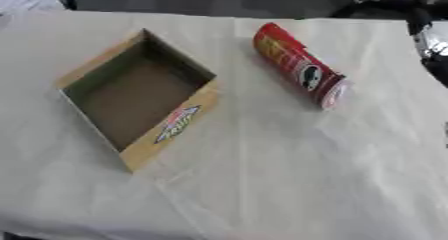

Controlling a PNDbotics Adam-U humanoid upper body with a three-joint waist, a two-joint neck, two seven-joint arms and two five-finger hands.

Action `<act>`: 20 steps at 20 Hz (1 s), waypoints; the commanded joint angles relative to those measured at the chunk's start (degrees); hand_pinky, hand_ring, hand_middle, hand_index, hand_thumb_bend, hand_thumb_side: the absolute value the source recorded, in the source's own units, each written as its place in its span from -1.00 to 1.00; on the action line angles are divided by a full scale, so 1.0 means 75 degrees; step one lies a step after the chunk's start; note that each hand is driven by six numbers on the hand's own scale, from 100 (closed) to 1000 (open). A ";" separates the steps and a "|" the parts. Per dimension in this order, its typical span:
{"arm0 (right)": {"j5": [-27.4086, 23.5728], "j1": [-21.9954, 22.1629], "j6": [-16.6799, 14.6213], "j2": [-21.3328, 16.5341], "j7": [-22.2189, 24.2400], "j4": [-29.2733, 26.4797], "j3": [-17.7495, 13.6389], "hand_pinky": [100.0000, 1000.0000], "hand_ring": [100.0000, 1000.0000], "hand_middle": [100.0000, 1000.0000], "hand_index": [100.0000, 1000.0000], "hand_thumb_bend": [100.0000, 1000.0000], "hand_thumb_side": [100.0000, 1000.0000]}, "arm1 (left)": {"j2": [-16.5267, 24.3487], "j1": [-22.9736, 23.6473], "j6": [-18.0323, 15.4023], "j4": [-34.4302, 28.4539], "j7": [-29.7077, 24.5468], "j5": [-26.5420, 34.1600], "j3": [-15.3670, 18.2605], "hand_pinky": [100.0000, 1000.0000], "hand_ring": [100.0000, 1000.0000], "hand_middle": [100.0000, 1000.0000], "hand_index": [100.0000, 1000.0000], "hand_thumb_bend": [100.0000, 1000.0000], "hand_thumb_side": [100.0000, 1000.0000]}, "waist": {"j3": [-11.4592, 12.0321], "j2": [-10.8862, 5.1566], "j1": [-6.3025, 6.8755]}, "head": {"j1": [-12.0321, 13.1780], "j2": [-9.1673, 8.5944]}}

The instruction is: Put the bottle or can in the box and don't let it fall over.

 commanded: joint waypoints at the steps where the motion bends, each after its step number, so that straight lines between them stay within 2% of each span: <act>1: 0.0142 -0.0159 0.0115 -0.0228 0.0218 0.0000 0.0005 0.61 0.73 0.44 0.66 0.15 -0.32 | 0.0173 -0.0046 0.0011 -0.0111 -0.0025 -0.0039 0.0085 0.19 0.93 0.39 0.31 -0.11 0.06 | -0.0001 -0.0177 0.0000 | -0.0032 -0.0094; 9: 0.0364 -0.0490 0.0252 -0.0070 0.0669 0.0627 0.0185 0.63 0.76 0.45 0.69 0.23 -0.27 | 0.0173 -0.0043 0.0013 -0.0090 -0.0052 -0.0033 0.0067 0.19 0.93 0.39 0.31 -0.11 0.07 | 0.0015 -0.0180 0.0008 | -0.0083 -0.0139; 20: 0.0868 -0.1507 0.0111 0.0301 0.1401 0.2042 0.0579 0.65 0.79 0.48 0.72 0.31 -0.22 | 0.0143 -0.0058 0.0011 -0.0093 -0.0090 -0.0031 0.0048 0.19 0.93 0.39 0.31 -0.11 0.07 | 0.0073 -0.0179 0.0009 | -0.0171 -0.0095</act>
